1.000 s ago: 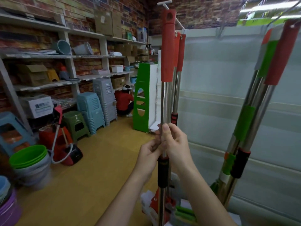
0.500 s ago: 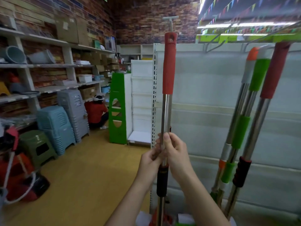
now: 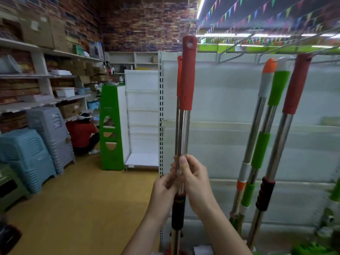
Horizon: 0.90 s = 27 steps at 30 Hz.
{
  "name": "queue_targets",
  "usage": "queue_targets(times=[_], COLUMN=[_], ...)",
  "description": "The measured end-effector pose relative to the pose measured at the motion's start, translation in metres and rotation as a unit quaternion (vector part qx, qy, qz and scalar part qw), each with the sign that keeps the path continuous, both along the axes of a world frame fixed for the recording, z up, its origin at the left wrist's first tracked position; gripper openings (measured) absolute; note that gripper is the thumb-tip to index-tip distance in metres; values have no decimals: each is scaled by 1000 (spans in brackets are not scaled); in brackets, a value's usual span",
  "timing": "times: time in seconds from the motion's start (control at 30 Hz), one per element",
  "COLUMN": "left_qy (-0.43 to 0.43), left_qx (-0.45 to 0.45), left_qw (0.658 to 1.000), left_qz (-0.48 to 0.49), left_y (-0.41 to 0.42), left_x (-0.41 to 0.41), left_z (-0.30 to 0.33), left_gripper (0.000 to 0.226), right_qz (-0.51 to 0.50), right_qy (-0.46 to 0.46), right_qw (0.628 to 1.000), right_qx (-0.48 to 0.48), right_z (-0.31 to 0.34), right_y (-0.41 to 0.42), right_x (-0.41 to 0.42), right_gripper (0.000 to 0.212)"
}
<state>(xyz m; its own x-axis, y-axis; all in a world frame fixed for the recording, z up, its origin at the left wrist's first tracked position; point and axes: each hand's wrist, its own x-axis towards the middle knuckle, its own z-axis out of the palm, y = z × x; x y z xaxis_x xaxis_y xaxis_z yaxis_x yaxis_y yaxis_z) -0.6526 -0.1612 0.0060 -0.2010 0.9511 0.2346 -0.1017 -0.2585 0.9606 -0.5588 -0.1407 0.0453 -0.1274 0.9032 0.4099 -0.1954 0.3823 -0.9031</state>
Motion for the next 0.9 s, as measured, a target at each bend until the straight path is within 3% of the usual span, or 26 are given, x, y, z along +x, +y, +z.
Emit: queue_targets(times=[0.47, 0.63, 0.9], left_qy=[-6, -2, 3], left_qx=[-14, -33, -59], left_qw=[999, 999, 998], left_qz=[-50, -41, -26], left_y=[33, 51, 88], left_x=[-1, 0, -7], left_z=[5, 2, 4], left_gripper=[34, 19, 19], right_qz=[-26, -31, -34], right_qy=[-14, -16, -18], right_qw=[999, 999, 999], right_qx=[-21, -25, -25], right_z=[-8, -11, -14], right_y=[44, 62, 103], right_x=[-5, -5, -14], right_gripper=[27, 26, 25])
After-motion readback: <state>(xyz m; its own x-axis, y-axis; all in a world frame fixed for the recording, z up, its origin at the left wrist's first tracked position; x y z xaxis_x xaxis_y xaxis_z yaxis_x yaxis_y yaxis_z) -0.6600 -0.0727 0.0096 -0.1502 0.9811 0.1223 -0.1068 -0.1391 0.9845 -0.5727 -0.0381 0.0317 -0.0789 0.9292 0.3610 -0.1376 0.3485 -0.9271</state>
